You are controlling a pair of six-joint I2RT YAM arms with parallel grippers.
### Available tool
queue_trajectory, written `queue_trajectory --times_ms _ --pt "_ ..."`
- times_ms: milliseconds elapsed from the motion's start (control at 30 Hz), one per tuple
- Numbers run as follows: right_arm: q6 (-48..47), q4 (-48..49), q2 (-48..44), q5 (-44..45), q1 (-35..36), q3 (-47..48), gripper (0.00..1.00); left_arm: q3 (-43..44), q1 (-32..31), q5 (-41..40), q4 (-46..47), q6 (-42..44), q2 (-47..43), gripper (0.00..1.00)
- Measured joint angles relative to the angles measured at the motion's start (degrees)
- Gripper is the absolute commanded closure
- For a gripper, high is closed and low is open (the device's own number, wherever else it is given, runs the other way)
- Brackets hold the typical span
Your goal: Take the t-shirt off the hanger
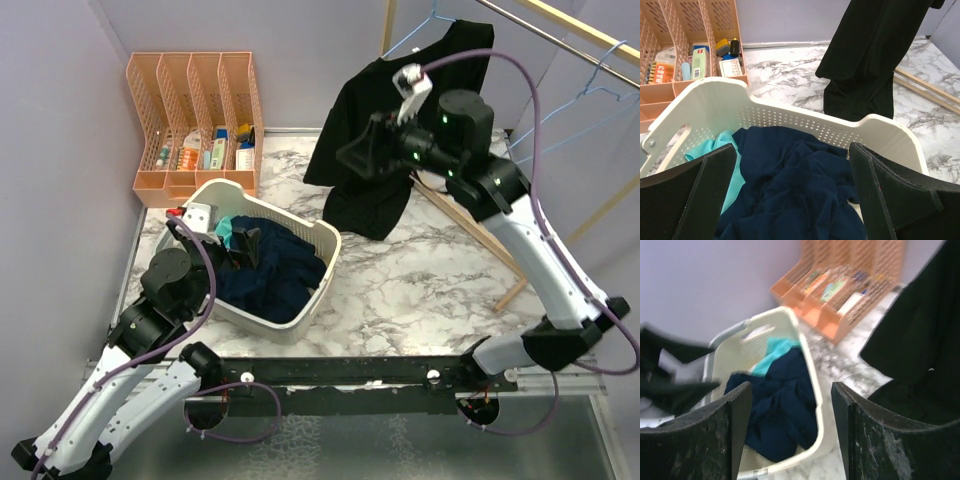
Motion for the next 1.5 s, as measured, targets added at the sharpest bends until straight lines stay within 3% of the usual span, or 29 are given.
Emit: queue_trajectory --times_ms 200,467,733,967,1167,1367,1500 --pt "4.57 -4.07 16.37 20.24 0.37 24.13 0.26 -5.79 0.0 -0.42 3.54 0.2 -4.17 0.04" --pt "9.86 -5.51 31.47 41.9 0.26 42.91 0.24 -9.88 0.0 -1.68 4.52 -0.13 -10.12 0.05" --pt "12.39 -3.5 36.68 53.57 0.26 42.84 0.26 -9.88 0.0 -1.62 4.68 -0.31 -11.02 0.05" --pt "11.76 -0.09 40.5 58.49 0.26 45.22 0.28 -9.88 0.0 -1.66 4.66 -0.26 -11.91 0.05" --pt "10.88 1.55 42.21 62.73 0.26 44.19 0.48 -9.88 0.0 -1.68 4.48 -0.24 -12.22 0.05" --pt "9.51 3.69 38.86 66.75 0.11 34.73 0.64 -9.88 0.0 -1.66 4.22 -0.2 -11.87 0.05" --pt "8.0 5.55 34.34 69.16 0.11 27.15 0.69 -9.88 0.0 -1.66 4.22 -0.17 -11.76 0.05"
